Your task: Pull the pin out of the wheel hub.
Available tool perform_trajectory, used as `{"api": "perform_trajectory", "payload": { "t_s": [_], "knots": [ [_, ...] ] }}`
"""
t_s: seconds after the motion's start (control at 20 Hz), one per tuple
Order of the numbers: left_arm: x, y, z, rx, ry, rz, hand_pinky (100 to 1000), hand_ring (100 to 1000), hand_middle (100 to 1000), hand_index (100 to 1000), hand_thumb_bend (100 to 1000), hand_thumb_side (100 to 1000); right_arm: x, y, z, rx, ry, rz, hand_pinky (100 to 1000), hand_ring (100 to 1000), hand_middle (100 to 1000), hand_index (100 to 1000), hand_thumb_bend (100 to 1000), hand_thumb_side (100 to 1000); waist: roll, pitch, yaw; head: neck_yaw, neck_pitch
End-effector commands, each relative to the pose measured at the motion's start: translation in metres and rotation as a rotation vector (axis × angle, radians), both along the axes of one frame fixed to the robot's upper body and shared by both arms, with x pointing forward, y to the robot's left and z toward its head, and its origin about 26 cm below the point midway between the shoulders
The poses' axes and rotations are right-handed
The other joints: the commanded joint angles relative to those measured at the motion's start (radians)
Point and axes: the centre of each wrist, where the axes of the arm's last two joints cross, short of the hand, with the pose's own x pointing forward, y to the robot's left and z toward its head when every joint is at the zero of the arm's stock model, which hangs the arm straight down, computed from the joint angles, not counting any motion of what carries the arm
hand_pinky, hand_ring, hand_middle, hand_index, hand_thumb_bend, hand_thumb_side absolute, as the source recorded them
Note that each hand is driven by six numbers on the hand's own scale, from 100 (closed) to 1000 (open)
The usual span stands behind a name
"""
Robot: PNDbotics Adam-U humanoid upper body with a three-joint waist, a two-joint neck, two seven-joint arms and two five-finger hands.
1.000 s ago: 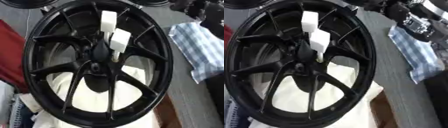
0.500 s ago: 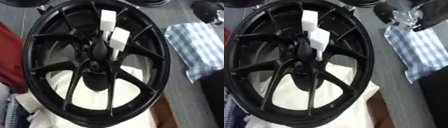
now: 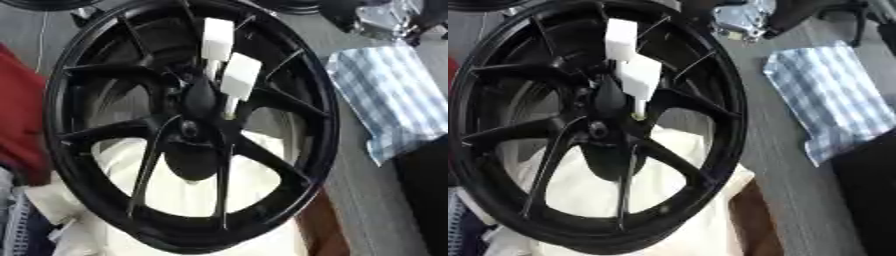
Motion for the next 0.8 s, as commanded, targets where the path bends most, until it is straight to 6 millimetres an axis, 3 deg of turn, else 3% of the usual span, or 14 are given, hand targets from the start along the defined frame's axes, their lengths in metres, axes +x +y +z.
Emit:
{"api": "perform_trajectory", "payload": {
  "t_s": [0.05, 0.45, 0.8],
  "knots": [
    [-0.003, 0.000, 0.011, 0.031, -0.033, -0.009, 661, 558, 563, 712, 100, 569, 0.014, 0.002, 0.002, -0.011, -0.013, -0.041, 971, 1000, 788, 853, 100, 481, 0.002, -0.022, 0.005, -0.008, -0.009],
    [-0.002, -0.001, 0.012, 0.034, -0.034, -0.016, 661, 556, 563, 712, 100, 569, 0.046, 0.014, -0.007, -0.066, -0.035, -0.090, 965, 1000, 791, 864, 100, 515, -0.004, -0.013, 0.017, -0.008, -0.022],
    [-0.003, 0.001, 0.010, 0.032, -0.026, -0.009, 662, 555, 562, 711, 100, 571, 0.028, 0.019, -0.010, -0.119, -0.133, -0.082, 959, 1000, 780, 892, 100, 578, -0.004, -0.011, 0.013, 0.009, -0.012]
  ]
}}
